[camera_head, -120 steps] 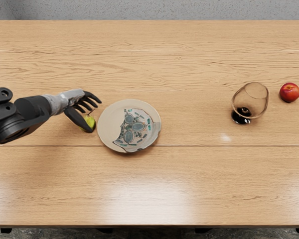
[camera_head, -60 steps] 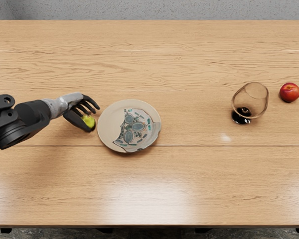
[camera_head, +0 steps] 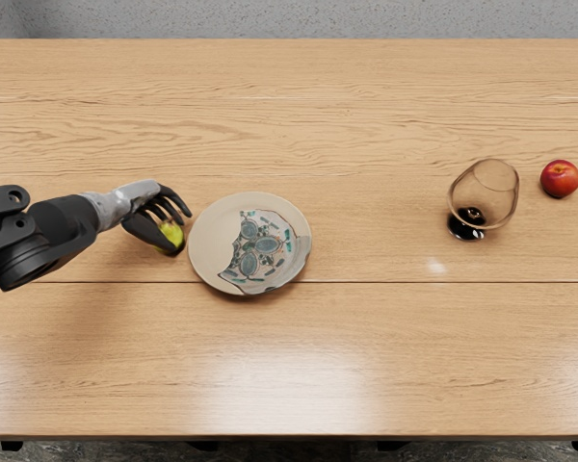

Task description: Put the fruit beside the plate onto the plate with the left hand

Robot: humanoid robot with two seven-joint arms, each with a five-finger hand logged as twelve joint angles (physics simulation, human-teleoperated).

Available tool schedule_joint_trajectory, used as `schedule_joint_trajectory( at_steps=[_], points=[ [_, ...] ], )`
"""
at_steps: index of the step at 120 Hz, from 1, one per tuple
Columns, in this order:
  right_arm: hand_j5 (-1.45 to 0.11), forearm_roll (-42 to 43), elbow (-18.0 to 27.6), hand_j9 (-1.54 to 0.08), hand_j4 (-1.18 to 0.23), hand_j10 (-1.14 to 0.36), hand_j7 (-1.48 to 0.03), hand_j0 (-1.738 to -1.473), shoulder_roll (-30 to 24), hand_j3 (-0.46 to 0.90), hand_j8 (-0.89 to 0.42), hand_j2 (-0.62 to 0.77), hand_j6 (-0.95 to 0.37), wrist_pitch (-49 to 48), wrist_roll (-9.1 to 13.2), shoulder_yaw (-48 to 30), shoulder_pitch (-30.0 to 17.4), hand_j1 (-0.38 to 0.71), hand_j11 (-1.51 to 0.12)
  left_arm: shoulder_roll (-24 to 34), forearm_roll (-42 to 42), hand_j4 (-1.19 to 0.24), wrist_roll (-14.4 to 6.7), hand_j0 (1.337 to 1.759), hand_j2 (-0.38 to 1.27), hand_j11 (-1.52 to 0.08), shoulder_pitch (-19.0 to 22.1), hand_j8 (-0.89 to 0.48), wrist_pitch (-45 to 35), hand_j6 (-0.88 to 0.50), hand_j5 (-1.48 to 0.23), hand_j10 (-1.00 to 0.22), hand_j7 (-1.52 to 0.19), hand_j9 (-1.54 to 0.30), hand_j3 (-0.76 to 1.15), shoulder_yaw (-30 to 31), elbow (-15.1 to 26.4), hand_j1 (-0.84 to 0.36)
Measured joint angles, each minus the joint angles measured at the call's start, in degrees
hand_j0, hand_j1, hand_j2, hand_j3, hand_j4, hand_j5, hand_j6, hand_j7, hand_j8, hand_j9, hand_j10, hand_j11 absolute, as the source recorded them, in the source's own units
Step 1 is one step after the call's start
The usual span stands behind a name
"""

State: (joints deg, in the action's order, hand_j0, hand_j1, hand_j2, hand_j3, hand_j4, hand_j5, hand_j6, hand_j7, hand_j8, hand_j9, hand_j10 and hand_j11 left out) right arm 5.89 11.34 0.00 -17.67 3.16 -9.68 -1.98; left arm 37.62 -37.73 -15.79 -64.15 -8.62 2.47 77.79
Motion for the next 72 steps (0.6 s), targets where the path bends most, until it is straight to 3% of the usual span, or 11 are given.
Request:
schedule_joint_trajectory(
  at_steps=[27,72],
  points=[
    [0.00,0.00,0.00,0.00,0.00,0.00,0.00,-1.658,0.00,0.00,0.00,0.00,0.00,0.00,0.00,0.01,0.02,-0.35,0.00,0.09,0.12,-0.60,0.02,1.654,0.20,-0.81,-0.01,-0.45,0.04,-0.59,-0.78,-0.57,-0.78,-0.80,0.00,0.03,0.01,-0.31],
    [0.00,0.00,0.00,0.00,0.00,0.00,0.00,-1.658,0.00,0.00,0.00,0.00,0.00,0.00,0.00,0.00,0.02,-0.35,0.00,0.09,0.18,-0.68,0.14,1.655,0.38,-0.90,-0.01,-0.50,0.15,-0.65,-0.88,-0.62,-0.87,-0.89,0.00,0.06,0.07,-0.32]
  ],
)
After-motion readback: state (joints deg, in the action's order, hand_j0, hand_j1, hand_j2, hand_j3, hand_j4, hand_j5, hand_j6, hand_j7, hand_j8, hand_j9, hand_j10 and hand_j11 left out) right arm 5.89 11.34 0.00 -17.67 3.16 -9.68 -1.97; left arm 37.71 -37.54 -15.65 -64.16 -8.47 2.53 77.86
